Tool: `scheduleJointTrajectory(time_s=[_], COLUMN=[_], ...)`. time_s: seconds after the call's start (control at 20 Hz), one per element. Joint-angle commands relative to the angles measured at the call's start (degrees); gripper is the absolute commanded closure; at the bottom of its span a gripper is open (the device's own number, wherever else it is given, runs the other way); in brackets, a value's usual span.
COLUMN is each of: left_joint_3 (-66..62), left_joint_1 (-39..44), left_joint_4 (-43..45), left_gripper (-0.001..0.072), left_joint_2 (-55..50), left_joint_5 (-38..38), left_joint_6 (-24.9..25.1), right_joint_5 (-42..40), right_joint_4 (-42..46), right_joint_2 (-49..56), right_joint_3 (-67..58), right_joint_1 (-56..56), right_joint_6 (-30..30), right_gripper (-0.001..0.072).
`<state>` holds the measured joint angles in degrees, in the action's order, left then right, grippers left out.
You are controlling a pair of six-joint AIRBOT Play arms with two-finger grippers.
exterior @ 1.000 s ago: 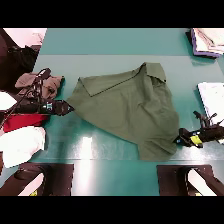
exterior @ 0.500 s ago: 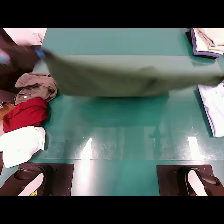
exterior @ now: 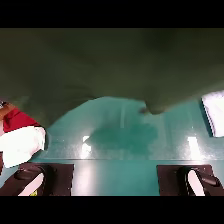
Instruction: Fold the shirts.
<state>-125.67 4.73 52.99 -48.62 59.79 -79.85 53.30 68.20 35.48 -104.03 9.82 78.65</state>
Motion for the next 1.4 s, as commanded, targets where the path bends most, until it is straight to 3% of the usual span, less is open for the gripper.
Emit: scheduleJointTrajectory(time_s=[0.0, 0.2, 0.35, 0.45, 0.65, 0.85, 1.0, 1.25, 1.35], left_joint_3=[-3.15, 2.01, 15.41, 25.05, 37.7, 39.41, 39.41, 38.58, 36.79], left_joint_1=[0.0, 0.0, 0.0, 0.0, 0.0, 0.0, 0.0, 0.0, -0.02], left_joint_4=[-9.09, -9.73, -8.55, -2.43, 10.67, 10.62, 10.56, 8.04, 8.09], left_gripper=[0.0683, 0.0684, 0.0684, 0.0683, 0.0683, 0.0683, 0.0683, 0.0683, 0.0683], left_joint_2=[-0.07, -0.07, -0.7, -2.93, -13.75, -30.49, -40.54, -44.35, -44.37], left_joint_5=[3.69, 9.07, 12.11, 12.85, 10.64, 4.87, -4.52, -22.25, -24.48], left_joint_6=[-1.2, -2.91, -2.82, -2.71, -2.69, -2.64, -2.67, -2.64, -2.19], right_joint_5=[5.66, 17.22, 23.21, 28.85, 38.18, 34.45, 25.05, 10.23, 7.37], right_joint_4=[4.02, 3.23, -8.11, -14.64, -10.38, -7.52, -5.11, -5.05, -3.85], right_joint_2=[-0.13, 2.89, 9.03, 14.29, 26.38, 39.32, 50.12, 63.06, 64.76], right_joint_3=[-7.48, -13.44, -11.87, -6.99, 6.54, 17.4, 17.42, 6.1, 2.21], right_joint_1=[1.07, 9.86, 14.8, 14.95, 8.55, 1.84, -0.68, -1.62, -1.6], right_joint_6=[-0.35, -0.35, -0.04, 2.27, 5.4, 6.62, 6.58, 6.32, 6.29], right_gripper=[0.0695, 0.0696, 0.0696, 0.0696, 0.0696, 0.0696, 0.0696, 0.0696, 0.0696])
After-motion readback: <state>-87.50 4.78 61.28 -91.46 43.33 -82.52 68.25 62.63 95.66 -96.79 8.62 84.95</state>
